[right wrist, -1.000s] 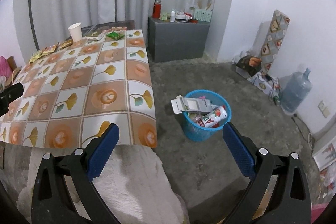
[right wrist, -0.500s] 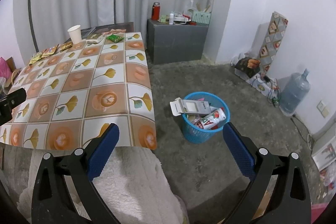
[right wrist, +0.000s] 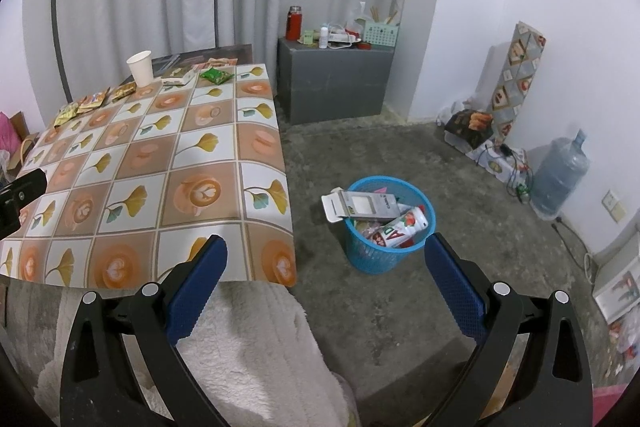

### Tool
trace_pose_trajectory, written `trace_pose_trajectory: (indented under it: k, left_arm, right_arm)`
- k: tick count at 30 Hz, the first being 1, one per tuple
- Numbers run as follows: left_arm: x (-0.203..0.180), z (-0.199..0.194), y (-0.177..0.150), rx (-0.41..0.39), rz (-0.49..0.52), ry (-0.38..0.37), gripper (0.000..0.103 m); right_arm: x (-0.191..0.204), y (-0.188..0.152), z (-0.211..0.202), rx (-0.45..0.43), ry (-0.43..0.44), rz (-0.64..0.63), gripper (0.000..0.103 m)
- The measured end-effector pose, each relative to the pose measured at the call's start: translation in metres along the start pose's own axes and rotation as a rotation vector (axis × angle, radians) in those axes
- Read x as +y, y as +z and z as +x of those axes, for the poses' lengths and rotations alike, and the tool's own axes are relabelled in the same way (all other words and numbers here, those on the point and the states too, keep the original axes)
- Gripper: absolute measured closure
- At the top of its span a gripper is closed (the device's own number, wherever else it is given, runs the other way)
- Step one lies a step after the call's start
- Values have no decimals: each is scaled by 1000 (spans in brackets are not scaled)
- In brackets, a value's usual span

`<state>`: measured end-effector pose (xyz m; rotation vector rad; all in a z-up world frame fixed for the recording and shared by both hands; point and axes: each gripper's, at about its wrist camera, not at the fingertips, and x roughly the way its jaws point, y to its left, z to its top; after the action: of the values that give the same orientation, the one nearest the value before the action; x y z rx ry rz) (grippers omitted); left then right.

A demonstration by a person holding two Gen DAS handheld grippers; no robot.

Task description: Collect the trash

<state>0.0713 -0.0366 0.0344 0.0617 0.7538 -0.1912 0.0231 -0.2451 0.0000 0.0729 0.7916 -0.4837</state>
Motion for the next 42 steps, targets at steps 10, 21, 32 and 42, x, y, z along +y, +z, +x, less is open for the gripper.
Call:
trace_pose_trajectory:
  k: [10,21,32,42]
  left_arm:
    - [1,0,1,-1,2,-1,6]
    - [-1,-1,-1,-1,1,1,6]
    - [-2,-2,-2,-1,2,4,6]
    - [-2,-2,-2,1,2,5,6]
  right_arm:
    - [-2,1,0,0,1,0,8]
    - [-3,2,-2,0,0,6,8]
    - [-5,2,-2,1,1,5,8]
    - [-7,2,-2,1,2,4,8]
